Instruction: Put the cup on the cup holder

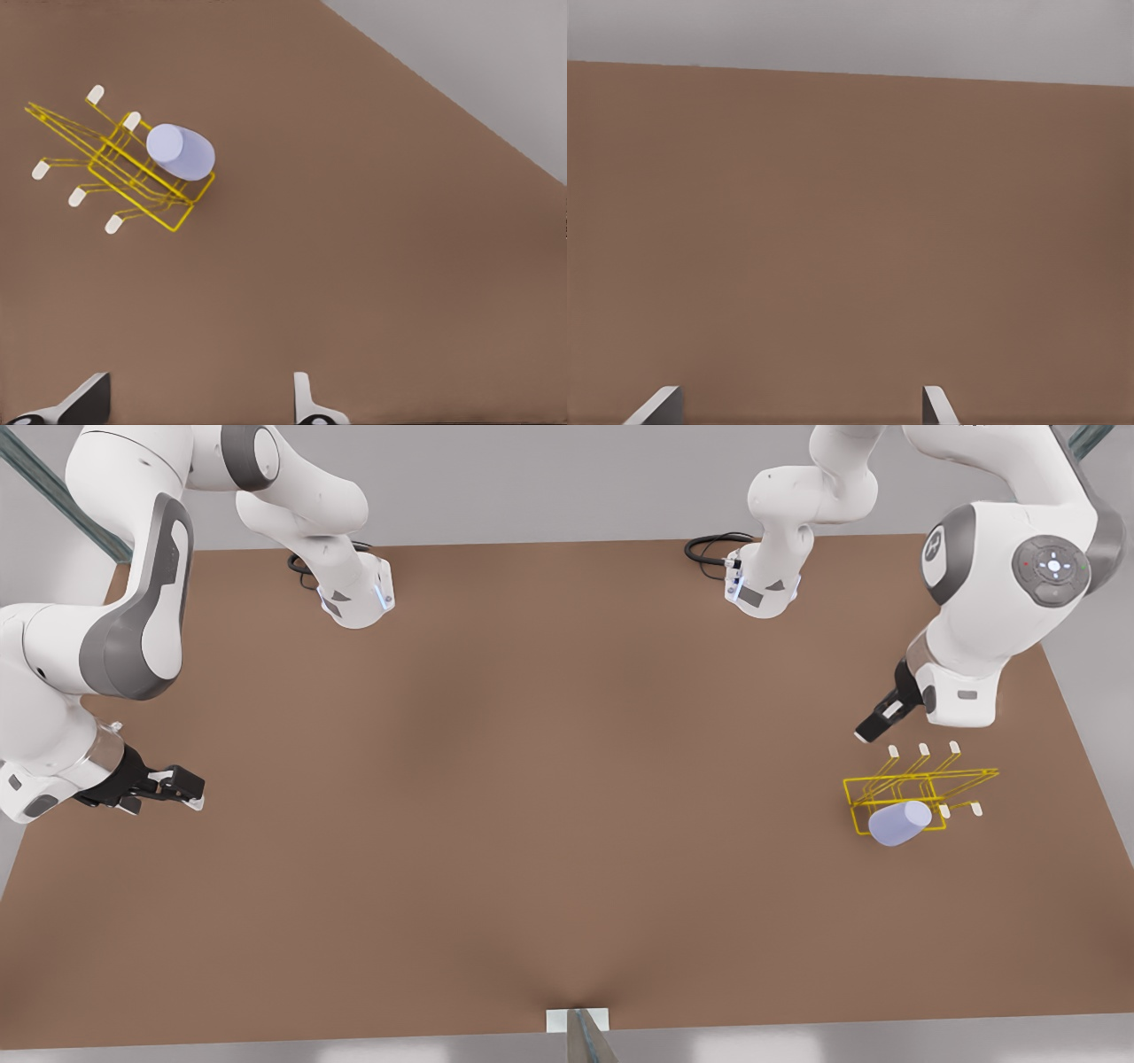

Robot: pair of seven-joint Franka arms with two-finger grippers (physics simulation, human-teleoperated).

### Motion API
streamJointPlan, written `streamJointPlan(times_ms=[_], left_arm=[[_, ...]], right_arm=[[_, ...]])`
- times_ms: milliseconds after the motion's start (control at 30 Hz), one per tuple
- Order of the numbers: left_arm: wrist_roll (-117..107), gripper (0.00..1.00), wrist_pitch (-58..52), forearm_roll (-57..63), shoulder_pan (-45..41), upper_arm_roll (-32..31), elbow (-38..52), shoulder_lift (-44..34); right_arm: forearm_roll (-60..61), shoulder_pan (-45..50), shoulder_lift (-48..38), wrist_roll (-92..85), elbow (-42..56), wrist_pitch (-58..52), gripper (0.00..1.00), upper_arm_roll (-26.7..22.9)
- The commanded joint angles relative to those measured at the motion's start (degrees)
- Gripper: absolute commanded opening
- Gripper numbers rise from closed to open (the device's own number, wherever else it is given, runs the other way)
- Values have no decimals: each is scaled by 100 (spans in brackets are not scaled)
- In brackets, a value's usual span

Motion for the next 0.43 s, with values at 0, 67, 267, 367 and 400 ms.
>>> streamJointPlan(times_ms=[0, 67, 267, 367, 400], left_arm=[[3833, 100, 293, 9, 1, -3, -13, 16], [3842, 100, 302, 18, 1, -3, -13, 69], [3833, 100, 302, 27, 1, -3, -13, 130], [3824, 100, 293, 27, -8, -3, -13, 165], [3815, 100, 293, 27, -8, -3, -13, 174]], right_arm=[[4, 0, -7, -4, 3, 6, 100, -1], [4, 0, -7, -4, 3, 6, 100, -1], [4, 0, -7, -4, 3, 14, 100, -1], [4, 0, -7, -4, 3, 14, 100, -1], [4, 0, -7, -4, 3, 14, 100, -1]])
